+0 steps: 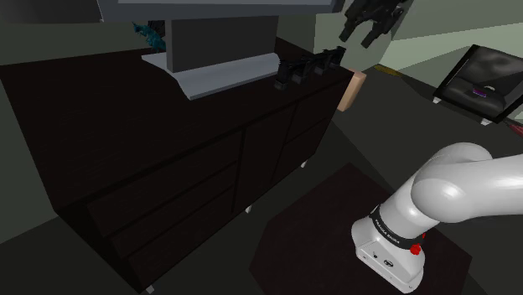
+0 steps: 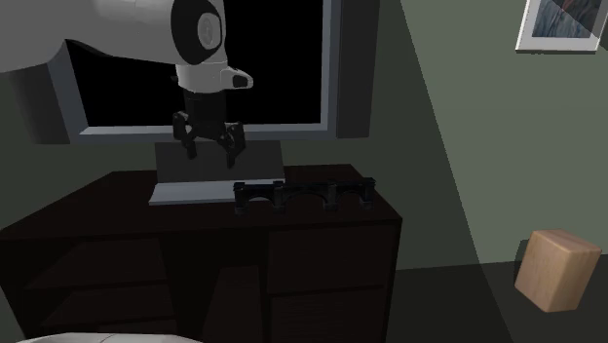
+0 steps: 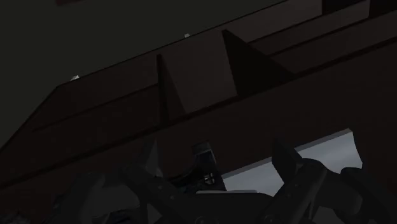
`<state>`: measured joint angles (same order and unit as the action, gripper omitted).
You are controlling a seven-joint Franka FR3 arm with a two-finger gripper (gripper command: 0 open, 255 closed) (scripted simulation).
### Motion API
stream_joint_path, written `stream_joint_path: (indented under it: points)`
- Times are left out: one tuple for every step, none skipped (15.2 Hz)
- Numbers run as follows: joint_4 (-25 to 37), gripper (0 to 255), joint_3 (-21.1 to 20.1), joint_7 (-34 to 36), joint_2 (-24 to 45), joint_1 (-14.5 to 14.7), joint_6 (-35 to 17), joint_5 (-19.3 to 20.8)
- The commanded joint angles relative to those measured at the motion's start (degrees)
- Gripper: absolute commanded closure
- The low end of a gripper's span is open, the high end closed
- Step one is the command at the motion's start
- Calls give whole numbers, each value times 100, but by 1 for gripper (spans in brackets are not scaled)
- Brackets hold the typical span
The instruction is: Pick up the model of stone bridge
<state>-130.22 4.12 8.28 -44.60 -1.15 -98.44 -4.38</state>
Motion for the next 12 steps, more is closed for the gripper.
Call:
stream_joint_path:
  points:
    - [0,0,0,0,0,0,0,0]
    - [129,0,-54,225,253,-71,-73,-11]
    - [265,0,-105,448,505,-145,-138,-18]
    - [408,0,-151,670,757,-218,-193,-21]
    - [557,0,-191,892,1007,-290,-240,-19]
    - [712,0,-226,1113,1256,-360,-278,-13]
    - [872,0,-256,1333,1502,-429,-308,-4]
    - [1037,0,-281,1552,1747,-498,-330,7]
    - [1206,0,-301,1768,1989,-564,-344,21]
    - [1379,0,-313,1984,2229,-627,-351,37]
    - [1556,0,-321,2197,2467,-688,-350,54]
    - [1736,0,-323,2407,2702,-747,-343,72]
